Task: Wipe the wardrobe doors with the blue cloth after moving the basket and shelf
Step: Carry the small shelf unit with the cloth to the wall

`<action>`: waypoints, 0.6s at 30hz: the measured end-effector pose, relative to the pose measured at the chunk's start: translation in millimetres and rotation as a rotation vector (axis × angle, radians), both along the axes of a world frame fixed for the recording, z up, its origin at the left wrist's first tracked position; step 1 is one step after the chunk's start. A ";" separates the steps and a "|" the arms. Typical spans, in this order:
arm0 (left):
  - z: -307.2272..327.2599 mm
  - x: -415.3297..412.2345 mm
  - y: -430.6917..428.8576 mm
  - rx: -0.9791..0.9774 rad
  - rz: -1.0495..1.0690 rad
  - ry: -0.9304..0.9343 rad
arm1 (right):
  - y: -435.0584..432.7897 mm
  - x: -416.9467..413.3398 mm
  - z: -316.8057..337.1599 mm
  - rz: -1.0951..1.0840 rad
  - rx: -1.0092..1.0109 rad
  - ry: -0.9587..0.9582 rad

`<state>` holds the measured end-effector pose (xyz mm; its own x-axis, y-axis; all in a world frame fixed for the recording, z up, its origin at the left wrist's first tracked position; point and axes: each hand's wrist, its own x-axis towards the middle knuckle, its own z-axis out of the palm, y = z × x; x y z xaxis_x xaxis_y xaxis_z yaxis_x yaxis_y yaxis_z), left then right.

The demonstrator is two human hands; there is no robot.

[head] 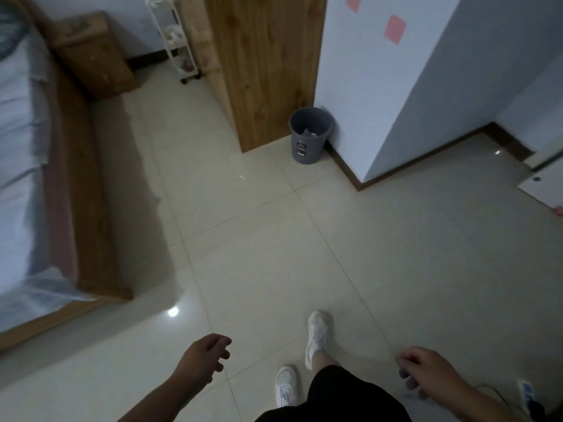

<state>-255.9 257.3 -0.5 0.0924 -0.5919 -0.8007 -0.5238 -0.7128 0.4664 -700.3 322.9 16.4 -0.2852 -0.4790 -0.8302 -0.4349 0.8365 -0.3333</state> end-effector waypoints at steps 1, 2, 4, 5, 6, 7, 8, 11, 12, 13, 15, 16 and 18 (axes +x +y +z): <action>0.0 3.1 -7.3 -0.001 0.020 -0.004 | -15.4 1.5 -5.0 0.013 0.008 -0.005; 0.1 6.0 -15.7 -0.005 0.037 -0.007 | -33.2 3.0 -11.1 0.034 0.014 -0.018; 1.3 12.3 -33.4 -0.006 0.088 -0.016 | -74.7 6.8 -26.8 0.106 0.017 -0.031; 2.9 15.6 -42.7 -0.003 0.127 -0.021 | -98.4 9.2 -33.6 0.150 0.010 -0.035; 5.0 19.1 -51.6 0.000 0.178 -0.026 | -123.1 12.6 -39.2 0.189 0.004 -0.038; 7.6 22.6 -60.5 0.000 0.239 -0.030 | -149.5 17.8 -43.3 0.226 -0.004 -0.044; 10.4 26.3 -68.8 -0.002 0.305 -0.028 | -176.0 24.8 -46.7 0.263 -0.014 -0.051; 18.0 36.8 -88.7 -0.016 0.444 -0.011 | -259.4 54.9 -47.3 0.404 -0.050 -0.069; 19.2 40.9 -93.6 -0.017 0.474 -0.011 | -288.2 67.9 -44.8 0.451 -0.067 -0.071; 19.7 45.8 -97.8 -0.015 0.503 -0.012 | -316.8 83.1 -41.3 0.490 -0.090 -0.073; 18.0 57.7 -105.5 0.003 0.549 -0.018 | -370.2 118.3 -32.7 0.535 -0.138 -0.092; 15.2 65.2 -110.4 0.014 0.569 -0.019 | -394.9 137.0 -28.4 0.540 -0.162 -0.105; 6.8 82.1 -125.1 0.038 0.612 -0.017 | -441.8 175.3 -20.6 0.546 -0.201 -0.124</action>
